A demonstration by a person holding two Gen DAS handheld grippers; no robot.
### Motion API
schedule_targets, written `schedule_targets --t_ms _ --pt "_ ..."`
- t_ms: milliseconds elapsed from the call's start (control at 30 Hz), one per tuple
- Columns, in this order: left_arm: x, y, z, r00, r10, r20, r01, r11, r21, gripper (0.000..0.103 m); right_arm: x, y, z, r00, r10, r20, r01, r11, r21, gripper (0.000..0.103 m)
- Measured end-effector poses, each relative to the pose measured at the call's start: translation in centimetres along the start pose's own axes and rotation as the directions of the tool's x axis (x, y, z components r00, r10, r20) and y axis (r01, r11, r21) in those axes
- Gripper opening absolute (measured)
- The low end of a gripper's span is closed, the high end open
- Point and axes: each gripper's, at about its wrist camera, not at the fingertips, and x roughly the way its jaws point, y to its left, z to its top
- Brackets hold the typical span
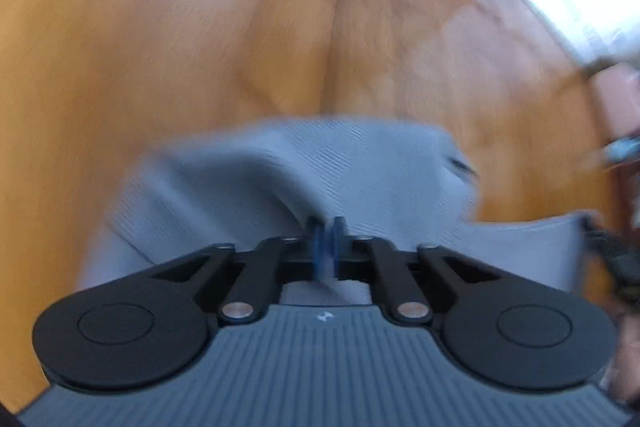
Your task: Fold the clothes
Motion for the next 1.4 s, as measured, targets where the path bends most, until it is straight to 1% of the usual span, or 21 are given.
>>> schedule_targets --t_ms 100,133,200,300,400,433,467,533,567,633,733,800,833,867,900,967,1067,1133,1267,1367,1400 --pt "-0.5 1.1 2.0 0.996 -0.003 0.094 0.007 0.999 -0.043 0.001 1.1 0.4 -0.5 0.998 -0.038 -0.044 0.037 0.998 -0.041 0.004" --pt "-0.4 2.2 2.5 0.992 -0.046 0.115 0.059 0.992 -0.116 0.001 1.4 0.8 -0.6 0.997 -0.051 -0.051 0.048 0.997 -0.068 0.004" --pt "0.0 4.7 3.3 0.980 -0.114 0.161 0.154 0.951 -0.268 0.003 1.8 1.3 -0.5 0.995 -0.076 -0.062 0.070 0.993 -0.093 0.004" --pt "-0.1 8.1 3.5 0.972 -0.066 0.227 0.165 0.877 -0.451 0.005 1.5 2.3 0.1 0.994 -0.098 -0.055 0.092 0.991 -0.102 0.004" --pt "-2.3 6.0 3.7 0.958 0.084 0.273 -0.018 0.972 -0.234 0.006 -0.5 4.3 1.1 0.994 -0.104 -0.018 0.101 0.990 -0.101 0.020" --pt "-3.1 4.7 3.3 0.957 0.064 0.285 -0.035 0.994 -0.105 0.020 -1.2 4.9 1.5 0.994 -0.106 -0.005 0.105 0.989 -0.101 0.032" --pt "-3.8 3.3 2.9 0.955 0.043 0.293 -0.053 0.998 0.026 0.046 -1.8 5.6 1.8 0.994 -0.108 0.007 0.108 0.989 -0.100 0.036" --pt "-4.4 -0.3 1.1 0.959 0.026 0.281 -0.103 0.959 0.263 0.072 -3.2 6.9 2.5 0.993 -0.112 0.033 0.114 0.988 -0.099 0.041" --pt "-4.5 -1.8 0.2 0.964 0.004 0.265 -0.100 0.931 0.351 0.074 -3.8 7.6 2.9 0.995 -0.094 0.040 0.098 0.991 -0.096 0.041" --pt "-4.3 -4.6 -1.6 0.976 -0.040 0.212 -0.073 0.864 0.498 0.083 -4.2 9.8 4.0 0.987 0.158 0.008 -0.158 0.986 -0.057 0.041" --pt "-3.1 -7.0 -3.1 0.990 -0.049 0.135 -0.040 0.810 0.585 0.097 -4.1 14.1 4.9 0.922 0.388 -0.015 -0.387 0.914 -0.119 0.041" --pt "-1.7 -8.5 -4.0 0.995 -0.021 0.103 -0.049 0.775 0.631 0.096 -4.1 16.9 5.2 0.873 0.486 -0.035 -0.484 0.857 -0.176 0.042" --pt "-0.7 -8.8 -4.0 0.995 0.028 0.097 -0.084 0.758 0.647 0.058 -4.1 18.1 5.2 0.847 0.528 -0.056 -0.528 0.827 -0.192 0.042" --pt "0.4 -9.0 -4.1 0.993 0.081 0.091 -0.121 0.739 0.663 0.003 -4.0 19.2 5.2 0.821 0.566 -0.075 -0.568 0.797 -0.205 0.042" --pt "1.5 -8.7 -3.8 0.981 0.179 0.075 -0.182 0.717 0.673 0.004 -3.9 20.0 5.2 0.807 0.584 -0.084 -0.588 0.783 -0.203 0.042" --pt "1.4 -8.9 -2.5 0.972 0.205 0.114 -0.228 0.709 0.667 0.002 -3.2 21.1 5.3 0.778 0.615 -0.126 -0.628 0.756 -0.186 0.042" --pt "0.7 -9.1 0.4 0.943 0.252 0.216 -0.332 0.703 0.629 0.002 -2.3 21.8 5.2 0.763 0.629 -0.150 -0.646 0.749 -0.148 0.046" --pt "-0.3 -8.6 3.2 0.919 0.263 0.294 -0.389 0.735 0.556 0.002 -1.5 22.1 5.4 0.743 0.646 -0.175 -0.666 0.740 -0.093 0.052" --pt "-1.3 -7.4 6.1 0.926 0.202 0.318 -0.332 0.835 0.439 0.004 0.2 22.3 5.7 0.713 0.676 -0.186 -0.684 0.729 0.026 0.066" --pt "-2.3 -6.1 5.6 0.940 0.148 0.307 -0.267 0.881 0.391 0.005 1.0 23.2 6.7 0.736 0.657 -0.162 -0.656 0.752 0.069 0.068" --pt "-2.5 -5.4 5.6 0.945 0.123 0.303 -0.238 0.895 0.377 0.005 1.2 23.6 7.0 0.759 0.633 -0.152 -0.631 0.773 0.070 0.067"
